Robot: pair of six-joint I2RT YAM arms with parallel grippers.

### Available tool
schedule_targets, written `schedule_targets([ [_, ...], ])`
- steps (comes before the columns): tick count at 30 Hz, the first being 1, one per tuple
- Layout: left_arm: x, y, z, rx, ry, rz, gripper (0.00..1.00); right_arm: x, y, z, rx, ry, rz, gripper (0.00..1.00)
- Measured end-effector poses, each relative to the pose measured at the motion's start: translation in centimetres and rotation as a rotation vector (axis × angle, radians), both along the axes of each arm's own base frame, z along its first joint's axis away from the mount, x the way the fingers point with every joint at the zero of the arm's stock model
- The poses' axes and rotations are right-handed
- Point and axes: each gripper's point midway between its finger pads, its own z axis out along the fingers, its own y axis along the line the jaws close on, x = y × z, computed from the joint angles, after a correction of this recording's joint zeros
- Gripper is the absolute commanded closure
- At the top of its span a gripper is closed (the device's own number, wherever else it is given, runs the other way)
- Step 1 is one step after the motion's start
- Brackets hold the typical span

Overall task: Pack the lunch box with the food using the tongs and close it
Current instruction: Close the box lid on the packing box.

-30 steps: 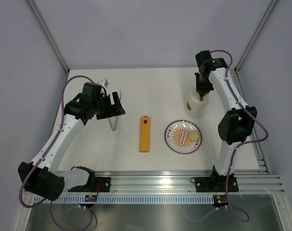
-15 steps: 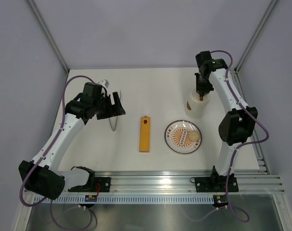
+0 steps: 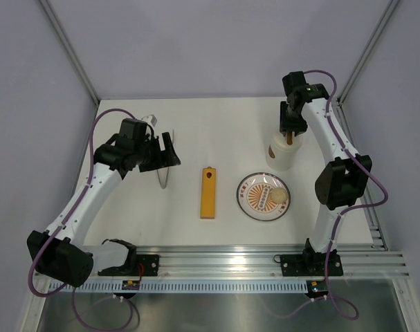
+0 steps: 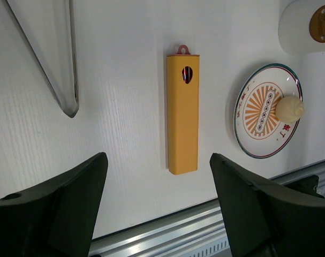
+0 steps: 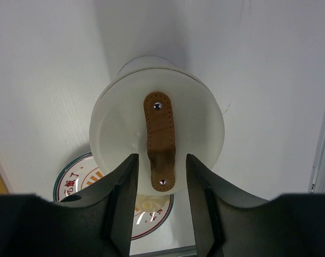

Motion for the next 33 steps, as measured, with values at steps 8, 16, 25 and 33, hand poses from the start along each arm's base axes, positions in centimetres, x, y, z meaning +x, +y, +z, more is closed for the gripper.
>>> schedule_targets([
  [8,0.0,0.0,-0.1,0.001,0.002,0.000,0.19,1.1,0.2,2.6,0.016,-0.080,-0.007,0.51],
  [16,-0.1,0.0,-0.1,0.000,0.001,0.000,0.19,2.1,0.4,5.5,0.036,-0.163,-0.016,0.45],
  [25,-0.5,0.2,0.0,0.001,-0.004,-0.002,0.19,0.7,0.5,-0.6,0.045,-0.068,-0.031,0.45],
  [33,-0.6,0.2,0.1,-0.001,-0.010,-0.002,0.19,0.5,1.0,-0.7,0.091,-0.110,-0.028,0.46],
])
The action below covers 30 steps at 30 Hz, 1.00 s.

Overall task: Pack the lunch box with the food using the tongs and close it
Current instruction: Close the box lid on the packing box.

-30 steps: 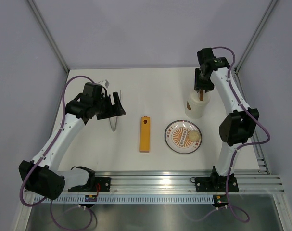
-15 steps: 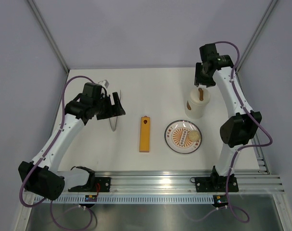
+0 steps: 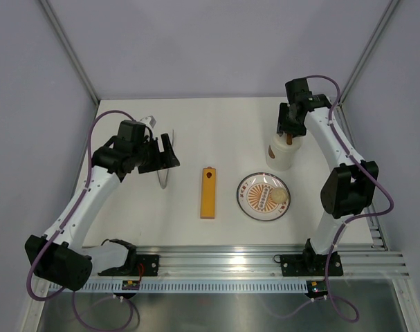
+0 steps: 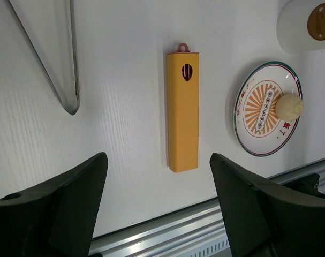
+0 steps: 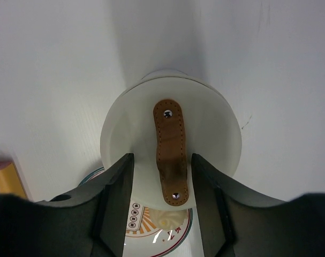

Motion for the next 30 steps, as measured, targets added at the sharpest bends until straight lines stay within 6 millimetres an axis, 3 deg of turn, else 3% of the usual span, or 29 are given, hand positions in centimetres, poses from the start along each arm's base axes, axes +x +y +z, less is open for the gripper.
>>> schedule_targets([
  [6,-0.1,0.0,0.0,-0.001,-0.002,0.000,0.19,-0.7,-0.1,1.0,-0.003,0.022,0.001,0.45],
  [13,-0.3,0.1,0.0,-0.001,-0.002,0.000,0.19,1.5,0.0,7.6,0.011,-0.140,-0.009,0.42],
  [15,-0.4,0.1,0.0,-0.001,-0.002,0.000,0.19,1.9,-0.1,8.3,0.010,-0.160,-0.012,0.42],
  [19,-0.4,0.1,0.0,-0.001,-0.003,0.000,0.19,2.2,-0.3,6.6,0.000,-0.123,-0.022,0.38],
  [25,-0.6,0.2,-0.3,0.002,0.005,0.000,0.19,1.8,-0.4,-0.3,-0.021,0.021,-0.034,0.38],
  [30,-0.6,0.2,-0.4,0.003,0.007,0.000,0.19,2.7,-0.2,-0.1,0.006,-0.048,-0.038,0.38],
])
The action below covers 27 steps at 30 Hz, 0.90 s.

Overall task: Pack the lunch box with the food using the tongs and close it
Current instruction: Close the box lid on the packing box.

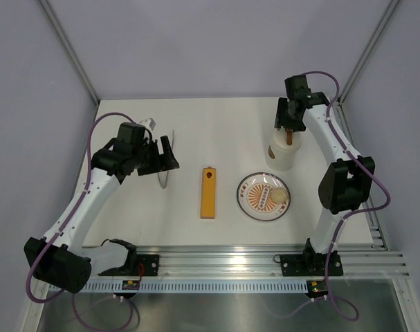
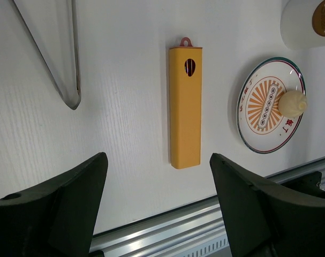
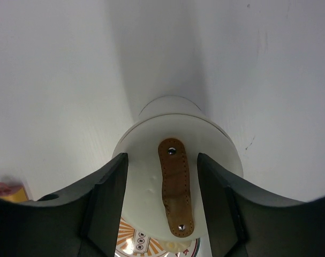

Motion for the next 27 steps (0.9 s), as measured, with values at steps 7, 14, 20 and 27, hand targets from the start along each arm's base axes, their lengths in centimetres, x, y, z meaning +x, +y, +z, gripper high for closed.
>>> schedule_targets([
  [7,0.0,0.0,-0.1,0.000,0.002,0.000,0.19,-0.4,-0.1,0.3,0.001,-0.005,0.000,0.38],
  [14,-0.1,0.0,-0.3,0.001,0.006,0.000,0.19,-1.4,-0.5,2.2,-0.013,0.009,-0.006,0.37],
  [20,-0.1,0.0,-0.4,0.001,0.007,0.000,0.20,-2.1,-1.0,6.1,-0.015,-0.080,-0.018,0.36],
  [27,-0.1,0.0,-0.4,0.002,0.007,0.000,0.19,-4.9,-1.4,1.5,-0.028,0.012,-0.022,0.36],
])
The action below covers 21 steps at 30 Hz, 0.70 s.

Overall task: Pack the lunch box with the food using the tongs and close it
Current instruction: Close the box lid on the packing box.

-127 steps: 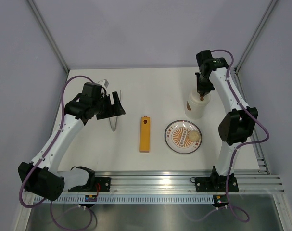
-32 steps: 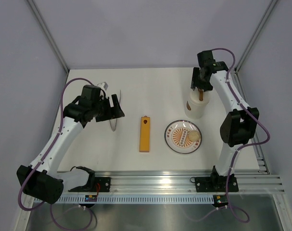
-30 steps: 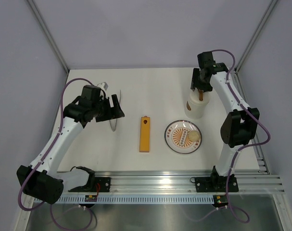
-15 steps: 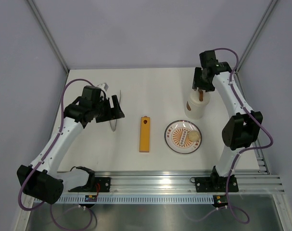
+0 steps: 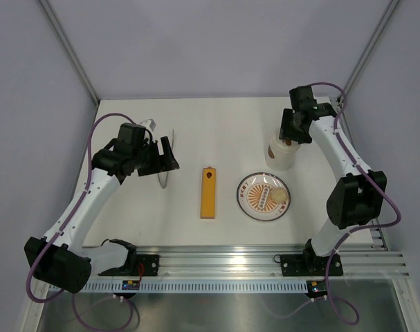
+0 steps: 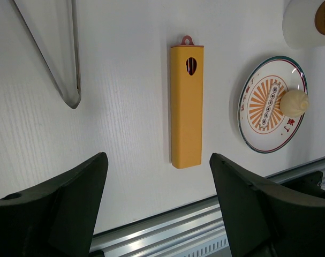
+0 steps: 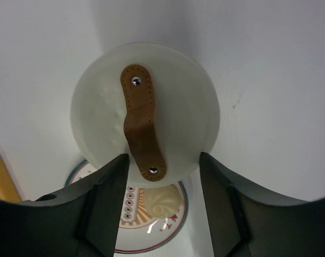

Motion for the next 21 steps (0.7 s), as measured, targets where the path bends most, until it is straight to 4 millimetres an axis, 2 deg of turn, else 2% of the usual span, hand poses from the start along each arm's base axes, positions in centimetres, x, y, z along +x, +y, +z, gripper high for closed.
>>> schedule_targets([
  [1,0.0,0.0,0.0,0.000,0.000,0.000,0.19,-0.5,0.1,-1.6,0.009,0.036,-0.006,0.37],
  [3,0.0,0.0,0.0,0.000,0.000,0.000,0.20,0.2,0.4,-1.1,0.032,-0.020,-0.004,0.36],
  [5,0.0,0.0,0.0,-0.001,0.000,-0.001,0.19,0.0,0.6,-1.6,0.047,-0.021,-0.007,0.37],
  [15,0.0,-0.1,0.0,-0.005,0.001,-0.005,0.20,0.2,0.7,-1.4,0.060,-0.042,-0.006,0.37],
  [18,0.0,-0.1,0.0,-0.005,0.001,-0.005,0.20,-0.4,0.5,-1.2,0.053,-0.016,-0.007,0.33],
  [21,0.0,-0.1,0.0,-0.005,0.001,-0.005,0.20,-1.1,0.3,-0.5,0.043,0.004,-0.009,0.23],
])
